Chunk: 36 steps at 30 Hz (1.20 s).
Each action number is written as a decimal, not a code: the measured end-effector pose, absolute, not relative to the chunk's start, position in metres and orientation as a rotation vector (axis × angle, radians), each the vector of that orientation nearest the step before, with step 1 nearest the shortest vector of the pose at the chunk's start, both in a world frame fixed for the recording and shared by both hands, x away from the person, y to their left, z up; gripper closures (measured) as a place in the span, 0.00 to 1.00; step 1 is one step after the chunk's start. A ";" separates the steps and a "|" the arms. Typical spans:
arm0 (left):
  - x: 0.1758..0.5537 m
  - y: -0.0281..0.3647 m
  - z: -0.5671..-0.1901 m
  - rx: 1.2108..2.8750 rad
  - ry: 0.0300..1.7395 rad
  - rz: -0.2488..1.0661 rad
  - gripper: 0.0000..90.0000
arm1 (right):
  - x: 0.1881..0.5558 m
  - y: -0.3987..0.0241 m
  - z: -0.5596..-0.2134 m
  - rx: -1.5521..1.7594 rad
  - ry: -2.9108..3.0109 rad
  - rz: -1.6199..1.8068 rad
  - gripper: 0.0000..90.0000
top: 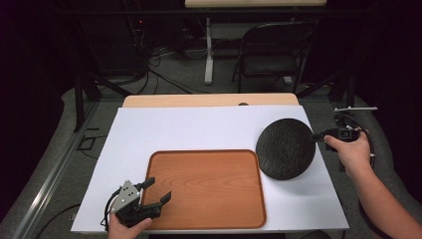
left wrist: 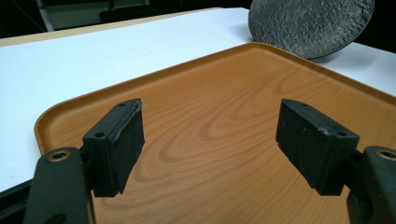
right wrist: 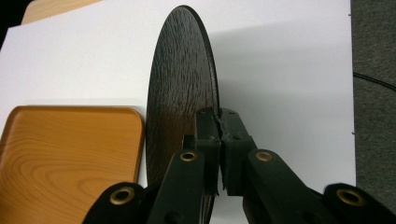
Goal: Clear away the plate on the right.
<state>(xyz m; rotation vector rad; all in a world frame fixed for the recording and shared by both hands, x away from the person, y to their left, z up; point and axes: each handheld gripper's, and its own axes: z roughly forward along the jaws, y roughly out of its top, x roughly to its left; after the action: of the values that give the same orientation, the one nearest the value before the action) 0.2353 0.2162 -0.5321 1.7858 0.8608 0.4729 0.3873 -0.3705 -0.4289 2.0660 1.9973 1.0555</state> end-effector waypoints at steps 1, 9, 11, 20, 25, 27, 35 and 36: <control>0.235 0.216 -0.532 1.786 0.860 0.472 0.26 | 0.388 -0.369 -0.427 2.062 2.007 1.049 0.97; 0.235 0.217 -0.532 1.788 0.857 0.471 0.27 | 0.395 -0.367 -0.424 2.068 2.031 1.013 0.97; 0.235 0.216 -0.532 1.788 0.857 0.471 0.27 | 0.396 -0.366 -0.423 2.070 2.034 1.011 0.97; 0.236 0.216 -0.532 1.790 0.855 0.468 0.27 | 0.399 -0.360 -0.417 2.042 2.055 0.977 0.97; 0.235 0.216 -0.532 1.788 0.855 0.468 0.27 | 0.401 -0.353 -0.412 2.015 2.068 0.953 0.97; 0.235 0.216 -0.532 1.789 0.854 0.467 0.27 | 0.402 -0.352 -0.411 2.013 2.070 0.948 0.97; 0.235 0.216 -0.532 1.788 0.855 0.463 0.27 | 0.406 -0.346 -0.407 1.992 2.085 0.923 0.97; 0.235 0.216 -0.532 1.786 0.857 0.462 0.27 | 0.407 -0.344 -0.405 1.985 2.084 0.921 0.97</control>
<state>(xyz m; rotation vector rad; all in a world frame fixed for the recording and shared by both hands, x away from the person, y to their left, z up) 0.2352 0.2160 -0.5322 1.7863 0.8566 0.4621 0.4070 -0.3441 -0.4054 1.9851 2.0842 0.9210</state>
